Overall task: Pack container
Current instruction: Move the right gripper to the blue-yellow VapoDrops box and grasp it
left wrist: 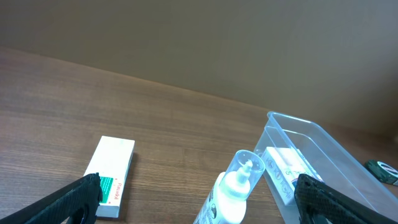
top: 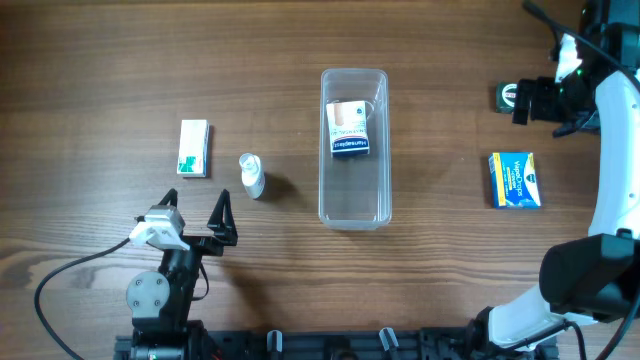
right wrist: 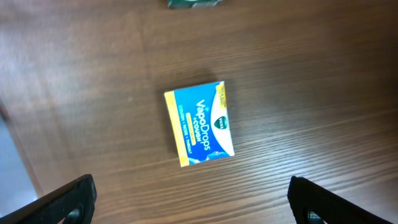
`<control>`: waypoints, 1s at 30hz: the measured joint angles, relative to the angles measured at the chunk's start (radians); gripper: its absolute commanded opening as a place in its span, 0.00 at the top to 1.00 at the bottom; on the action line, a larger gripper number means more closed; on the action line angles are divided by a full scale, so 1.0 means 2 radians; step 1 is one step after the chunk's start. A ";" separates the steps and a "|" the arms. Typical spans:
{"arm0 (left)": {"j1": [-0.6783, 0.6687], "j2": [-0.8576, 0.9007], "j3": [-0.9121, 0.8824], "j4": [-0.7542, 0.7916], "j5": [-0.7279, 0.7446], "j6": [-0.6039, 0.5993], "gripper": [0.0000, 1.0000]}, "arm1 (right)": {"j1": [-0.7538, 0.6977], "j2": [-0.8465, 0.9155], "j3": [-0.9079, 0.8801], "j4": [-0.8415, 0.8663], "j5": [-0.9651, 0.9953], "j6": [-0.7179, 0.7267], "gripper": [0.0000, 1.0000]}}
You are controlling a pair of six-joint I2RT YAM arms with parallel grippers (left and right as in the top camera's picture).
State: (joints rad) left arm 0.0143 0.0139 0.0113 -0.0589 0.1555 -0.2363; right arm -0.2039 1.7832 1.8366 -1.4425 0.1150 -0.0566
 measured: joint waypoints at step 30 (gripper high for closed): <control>0.000 0.000 0.000 0.000 0.000 0.000 0.00 | -0.037 0.008 -0.254 0.224 -0.014 -0.044 0.00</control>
State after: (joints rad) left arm 0.0143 0.0139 0.0113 -0.0586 0.1555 -0.2363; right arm -0.2787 1.7992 1.3289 -0.9955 0.0860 -0.1444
